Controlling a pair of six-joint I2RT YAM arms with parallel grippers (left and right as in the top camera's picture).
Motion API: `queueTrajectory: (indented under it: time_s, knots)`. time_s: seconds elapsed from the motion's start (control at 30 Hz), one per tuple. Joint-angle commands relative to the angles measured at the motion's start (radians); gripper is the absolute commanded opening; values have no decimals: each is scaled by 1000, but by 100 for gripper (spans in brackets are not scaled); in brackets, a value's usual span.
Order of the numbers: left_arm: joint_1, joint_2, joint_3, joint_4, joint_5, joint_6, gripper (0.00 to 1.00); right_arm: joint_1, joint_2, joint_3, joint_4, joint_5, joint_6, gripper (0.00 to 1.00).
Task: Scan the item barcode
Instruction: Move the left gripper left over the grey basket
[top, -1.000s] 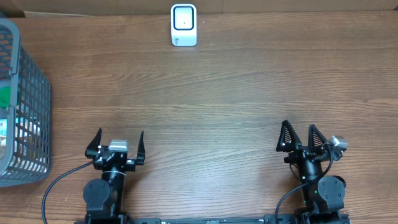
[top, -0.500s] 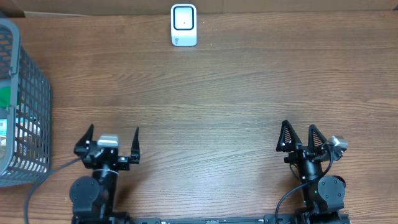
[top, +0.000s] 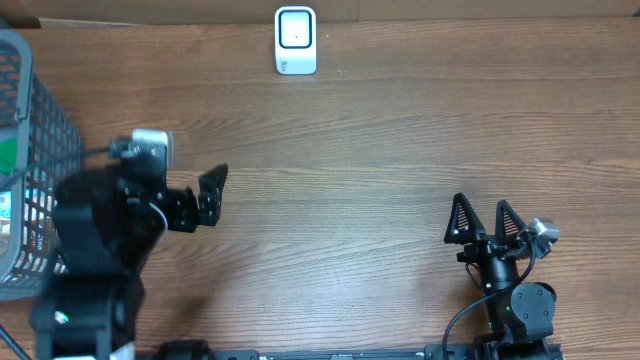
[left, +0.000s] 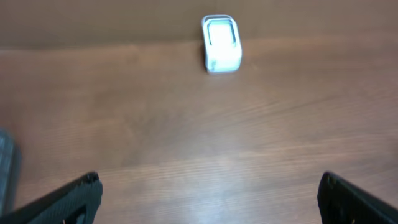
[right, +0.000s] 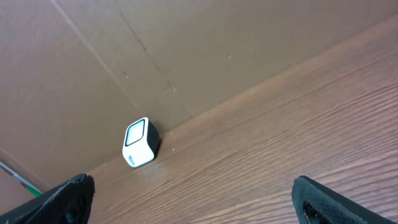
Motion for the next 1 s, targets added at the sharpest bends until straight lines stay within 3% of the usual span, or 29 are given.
queueTrajectory:
  time_s: [0.0,0.13,0.5,0.77,0.97]
  knots:
    - [-7,115,204,-128,136,-27,100,-2,-3,-10,5,2,-3,100]
    - [-7,203,304,-204,240,-27,100,-2,-3,-10,5,2,-3,100]
    - [-7,344,305,-221,251,-27,100,-2,-3,-10,5,2,-3,100]
    - [0,394,347,-225,98,-197,100,-2,-3,-10,5,2,-3,100]
    - [90,423,566,-289,61,-260,100,-2,-3,-10,5,2,-3,100]
